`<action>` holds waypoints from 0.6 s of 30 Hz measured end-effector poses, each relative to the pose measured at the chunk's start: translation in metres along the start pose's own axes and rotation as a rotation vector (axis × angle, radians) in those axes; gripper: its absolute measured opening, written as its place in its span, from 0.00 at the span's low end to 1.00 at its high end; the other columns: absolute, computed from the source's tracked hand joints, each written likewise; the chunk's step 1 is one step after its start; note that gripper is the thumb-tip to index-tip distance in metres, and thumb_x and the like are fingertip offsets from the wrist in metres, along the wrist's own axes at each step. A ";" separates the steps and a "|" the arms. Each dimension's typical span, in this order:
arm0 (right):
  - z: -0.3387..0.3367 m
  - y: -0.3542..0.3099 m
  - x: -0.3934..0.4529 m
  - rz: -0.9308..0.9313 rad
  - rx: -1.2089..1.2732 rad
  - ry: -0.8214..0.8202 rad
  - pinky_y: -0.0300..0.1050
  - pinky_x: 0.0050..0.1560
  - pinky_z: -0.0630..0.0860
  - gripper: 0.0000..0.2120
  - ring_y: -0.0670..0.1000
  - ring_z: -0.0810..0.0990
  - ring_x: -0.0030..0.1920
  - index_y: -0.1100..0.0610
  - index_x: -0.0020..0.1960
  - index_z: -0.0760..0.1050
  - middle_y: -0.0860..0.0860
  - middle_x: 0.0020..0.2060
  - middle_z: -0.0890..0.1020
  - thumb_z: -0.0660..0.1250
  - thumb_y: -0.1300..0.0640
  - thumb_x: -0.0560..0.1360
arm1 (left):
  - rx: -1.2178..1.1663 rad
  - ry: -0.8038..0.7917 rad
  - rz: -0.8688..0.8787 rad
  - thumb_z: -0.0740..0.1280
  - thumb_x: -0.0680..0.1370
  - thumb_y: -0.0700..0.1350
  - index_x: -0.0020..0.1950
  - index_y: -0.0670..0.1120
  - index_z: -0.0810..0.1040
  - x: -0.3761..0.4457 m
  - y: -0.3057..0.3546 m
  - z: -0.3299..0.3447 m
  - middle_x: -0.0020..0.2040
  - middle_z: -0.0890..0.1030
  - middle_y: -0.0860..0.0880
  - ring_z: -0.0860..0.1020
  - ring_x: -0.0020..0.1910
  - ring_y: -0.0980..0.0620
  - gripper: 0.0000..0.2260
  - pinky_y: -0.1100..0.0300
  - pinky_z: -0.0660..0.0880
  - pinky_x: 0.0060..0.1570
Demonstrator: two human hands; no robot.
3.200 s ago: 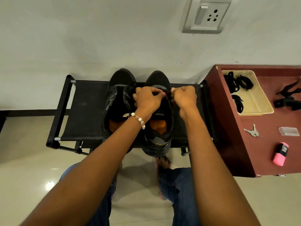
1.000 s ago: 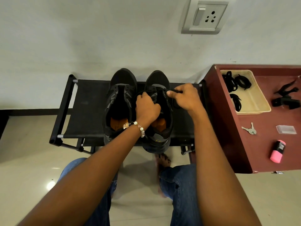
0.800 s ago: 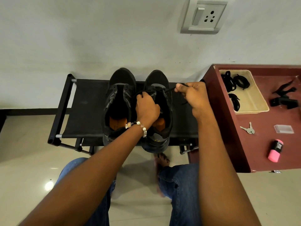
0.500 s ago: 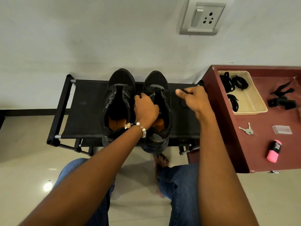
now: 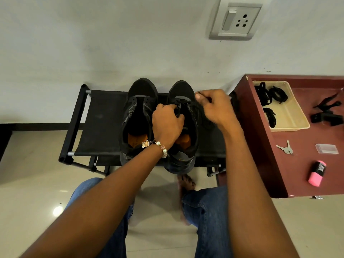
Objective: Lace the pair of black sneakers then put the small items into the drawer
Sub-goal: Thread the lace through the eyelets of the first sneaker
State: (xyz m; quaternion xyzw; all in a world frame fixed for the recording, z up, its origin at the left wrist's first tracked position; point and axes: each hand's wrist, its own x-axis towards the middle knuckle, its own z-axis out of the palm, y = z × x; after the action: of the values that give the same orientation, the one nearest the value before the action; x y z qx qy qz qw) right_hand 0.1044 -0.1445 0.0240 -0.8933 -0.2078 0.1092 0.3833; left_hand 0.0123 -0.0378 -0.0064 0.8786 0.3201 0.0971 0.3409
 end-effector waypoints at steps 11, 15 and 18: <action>0.029 -0.002 0.006 0.089 0.102 0.089 0.35 0.49 0.76 0.06 0.44 0.80 0.43 0.60 0.49 0.85 0.52 0.41 0.84 0.74 0.61 0.72 | -0.088 -0.021 -0.061 0.68 0.76 0.44 0.58 0.46 0.82 0.001 0.007 -0.017 0.52 0.83 0.45 0.79 0.53 0.47 0.12 0.61 0.70 0.44; 0.037 -0.003 0.005 0.151 0.112 0.034 0.36 0.49 0.76 0.03 0.43 0.79 0.43 0.60 0.46 0.84 0.49 0.39 0.82 0.72 0.61 0.74 | -0.128 -0.042 -0.115 0.69 0.76 0.45 0.62 0.48 0.80 0.003 0.008 -0.019 0.56 0.82 0.47 0.78 0.57 0.48 0.14 0.60 0.72 0.50; 0.047 -0.001 0.009 0.231 0.149 0.071 0.40 0.47 0.77 0.04 0.45 0.80 0.45 0.61 0.42 0.84 0.48 0.38 0.82 0.73 0.61 0.74 | -0.156 -0.068 -0.151 0.70 0.75 0.45 0.63 0.50 0.80 0.006 0.006 -0.019 0.58 0.82 0.49 0.78 0.58 0.49 0.15 0.60 0.73 0.52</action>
State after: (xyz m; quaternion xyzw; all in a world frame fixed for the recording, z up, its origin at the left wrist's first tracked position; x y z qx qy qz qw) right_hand 0.0950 -0.1098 -0.0072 -0.8836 -0.0812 0.1360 0.4406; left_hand 0.0120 -0.0273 0.0117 0.8254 0.3652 0.0658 0.4254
